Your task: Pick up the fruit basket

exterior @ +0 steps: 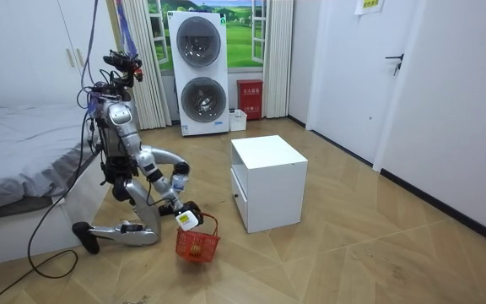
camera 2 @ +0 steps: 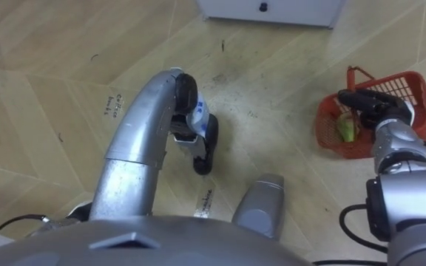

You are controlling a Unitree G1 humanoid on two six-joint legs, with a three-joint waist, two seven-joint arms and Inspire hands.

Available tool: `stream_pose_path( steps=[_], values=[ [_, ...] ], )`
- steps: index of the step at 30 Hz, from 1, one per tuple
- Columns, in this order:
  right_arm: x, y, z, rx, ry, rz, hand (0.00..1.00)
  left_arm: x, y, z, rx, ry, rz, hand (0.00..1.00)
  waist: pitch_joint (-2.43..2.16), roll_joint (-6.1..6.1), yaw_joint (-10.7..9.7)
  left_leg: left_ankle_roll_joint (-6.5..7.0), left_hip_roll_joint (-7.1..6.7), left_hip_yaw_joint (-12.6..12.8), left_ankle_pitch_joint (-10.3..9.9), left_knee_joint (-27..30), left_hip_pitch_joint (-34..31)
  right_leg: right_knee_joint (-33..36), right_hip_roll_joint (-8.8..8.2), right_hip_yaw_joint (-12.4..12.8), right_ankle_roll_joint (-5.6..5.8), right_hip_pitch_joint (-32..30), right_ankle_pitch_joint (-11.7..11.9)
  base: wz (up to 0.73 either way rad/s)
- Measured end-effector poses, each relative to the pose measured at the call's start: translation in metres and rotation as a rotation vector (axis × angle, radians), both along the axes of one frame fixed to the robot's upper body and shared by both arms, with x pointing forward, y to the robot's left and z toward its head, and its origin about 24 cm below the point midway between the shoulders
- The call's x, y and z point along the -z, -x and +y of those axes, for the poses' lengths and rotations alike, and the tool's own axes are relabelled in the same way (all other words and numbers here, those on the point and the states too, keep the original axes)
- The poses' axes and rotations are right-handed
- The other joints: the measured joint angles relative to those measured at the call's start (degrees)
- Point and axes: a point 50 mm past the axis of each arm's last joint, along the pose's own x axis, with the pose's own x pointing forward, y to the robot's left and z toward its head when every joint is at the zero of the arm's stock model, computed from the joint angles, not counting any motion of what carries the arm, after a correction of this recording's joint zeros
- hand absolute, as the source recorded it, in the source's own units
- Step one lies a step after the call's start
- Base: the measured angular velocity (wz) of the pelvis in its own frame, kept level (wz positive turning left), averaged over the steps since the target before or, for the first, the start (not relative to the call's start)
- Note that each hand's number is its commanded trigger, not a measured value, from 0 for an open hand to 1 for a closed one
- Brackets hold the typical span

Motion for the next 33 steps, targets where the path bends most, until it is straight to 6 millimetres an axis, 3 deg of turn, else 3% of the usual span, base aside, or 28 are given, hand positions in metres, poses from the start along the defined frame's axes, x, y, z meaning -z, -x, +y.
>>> stream_pose_path(
  steps=[12,17,20,25,31,33],
  values=[
    [0.004,-0.001,0.007,-0.054,0.008,0.027,1.00,-0.001,-0.008,0.000,0.007,-0.002,-0.015,0.00,0.11,-0.24,0.2,0.90,0.04,-0.1,0.5,0.5,0.0,0.5,0.15,-0.3,0.05,0.7,-0.1,0.00],
    [0.000,-0.011,0.013,-0.082,0.002,-0.005,1.00,-0.002,-0.015,0.000,0.005,0.002,-0.028,0.00,0.38,-0.77,0.3,0.96,-0.14,-0.5,0.6,0.7,0.1,0.5,0.38,-0.6,-0.05,1.2,-0.2,0.01],
    [-0.003,-0.021,0.021,-0.107,-0.008,-0.046,1.00,-0.005,-0.024,0.003,-0.029,0.007,-0.054,0.00,0.48,-0.94,0.0,0.94,-0.34,-1.6,0.5,1.5,0.4,0.1,1.51,-1.4,-0.09,3.1,-0.2,0.06],
    [-0.022,-0.046,0.032,-0.180,0.009,-0.163,1.00,-0.012,-0.050,0.006,-0.047,0.008,-0.137,0.00,0.73,-1.80,-0.5,1.48,-1.21,-3.1,0.2,2.8,1.5,-0.7,2.56,-2.9,-0.66,6.3,0.1,0.06],
    [-0.053,-0.073,0.045,-0.218,0.008,-0.339,1.00,-0.017,-0.065,0.010,-0.048,-0.012,-0.179,0.00,0.48,-1.95,-1.9,3.18,-2.12,-3.4,-1.0,3.8,1.9,-3.2,3.85,-3.4,-0.36,9.1,-0.9,0.04],
    [-0.064,-0.082,0.052,-0.239,-0.001,-0.402,1.00,-0.019,-0.072,0.010,-0.052,-0.030,-0.211,0.00,0.18,-1.40,-2.1,4.10,-2.09,-3.4,-1.4,2.9,2.6,-6.4,5.71,-2.5,-0.67,9.8,-2.1,0.02]
  ],
)
